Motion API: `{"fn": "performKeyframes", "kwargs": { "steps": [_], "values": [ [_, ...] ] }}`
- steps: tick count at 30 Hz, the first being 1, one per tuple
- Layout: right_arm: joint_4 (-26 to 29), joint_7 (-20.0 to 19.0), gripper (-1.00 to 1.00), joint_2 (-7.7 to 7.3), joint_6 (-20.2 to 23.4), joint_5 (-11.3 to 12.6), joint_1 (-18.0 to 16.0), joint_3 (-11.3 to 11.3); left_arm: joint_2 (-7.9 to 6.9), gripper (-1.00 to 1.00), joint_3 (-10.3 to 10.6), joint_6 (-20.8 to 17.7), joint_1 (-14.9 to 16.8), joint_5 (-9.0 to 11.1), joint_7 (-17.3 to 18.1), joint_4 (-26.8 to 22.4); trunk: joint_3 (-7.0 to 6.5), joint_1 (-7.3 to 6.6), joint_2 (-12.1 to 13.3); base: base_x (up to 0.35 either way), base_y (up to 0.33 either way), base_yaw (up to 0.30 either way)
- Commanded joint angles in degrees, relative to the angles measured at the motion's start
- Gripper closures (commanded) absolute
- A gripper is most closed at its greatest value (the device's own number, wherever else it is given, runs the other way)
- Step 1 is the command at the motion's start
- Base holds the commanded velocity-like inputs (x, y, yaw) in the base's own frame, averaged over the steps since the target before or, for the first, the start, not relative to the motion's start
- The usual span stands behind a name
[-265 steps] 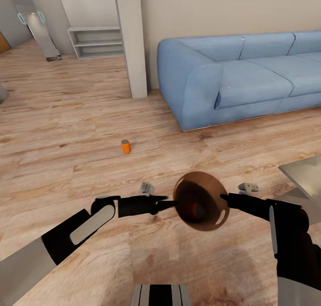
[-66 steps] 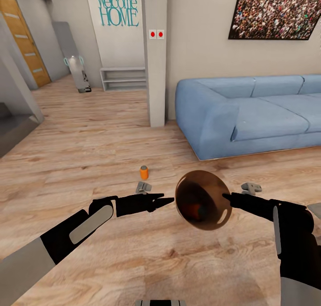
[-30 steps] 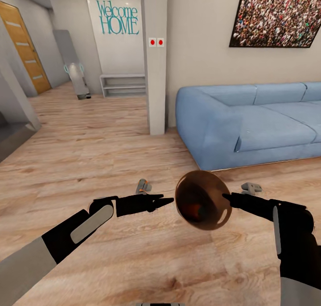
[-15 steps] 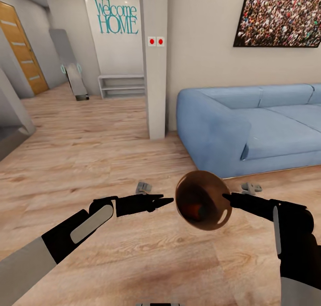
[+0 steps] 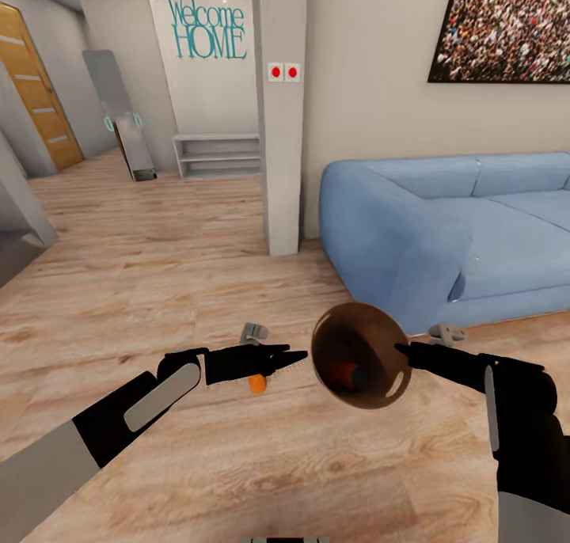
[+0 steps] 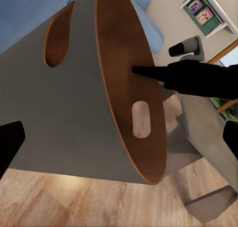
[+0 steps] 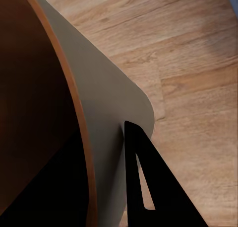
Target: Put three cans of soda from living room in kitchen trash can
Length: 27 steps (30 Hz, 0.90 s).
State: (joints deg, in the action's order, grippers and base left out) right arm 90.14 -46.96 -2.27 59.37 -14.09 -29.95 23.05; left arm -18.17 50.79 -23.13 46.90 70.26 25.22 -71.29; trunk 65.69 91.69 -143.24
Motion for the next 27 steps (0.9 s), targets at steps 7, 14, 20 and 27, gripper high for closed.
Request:
{"fn": "performKeyframes", "kwargs": {
  "steps": [7,14,20,27],
  "values": [
    [0.03,-0.23,1.00,-0.01,0.63,1.87,-0.02,-0.02,0.10,-1.00,0.01,0.01,-0.02,-0.03,0.00,0.01,-0.01,-0.01,0.00,0.336,0.145,0.000],
    [0.03,-0.23,1.00,-0.04,0.63,1.87,-0.02,-0.03,0.12,-1.00,0.01,0.01,0.01,-0.03,-0.07,0.04,-0.01,-0.01,0.00,0.336,0.145,0.000],
    [0.03,-0.23,1.00,-0.10,0.63,1.87,-0.02,-0.02,0.15,-1.00,0.01,0.01,-0.02,-0.03,-0.07,0.09,-0.01,-0.01,0.00,0.336,0.145,0.000],
    [0.03,-0.23,1.00,-0.10,0.63,1.87,-0.02,-0.02,0.15,-1.00,0.01,0.25,0.00,-0.11,-0.11,0.08,-0.01,-0.01,0.00,0.323,0.102,0.000]
  ]
}}
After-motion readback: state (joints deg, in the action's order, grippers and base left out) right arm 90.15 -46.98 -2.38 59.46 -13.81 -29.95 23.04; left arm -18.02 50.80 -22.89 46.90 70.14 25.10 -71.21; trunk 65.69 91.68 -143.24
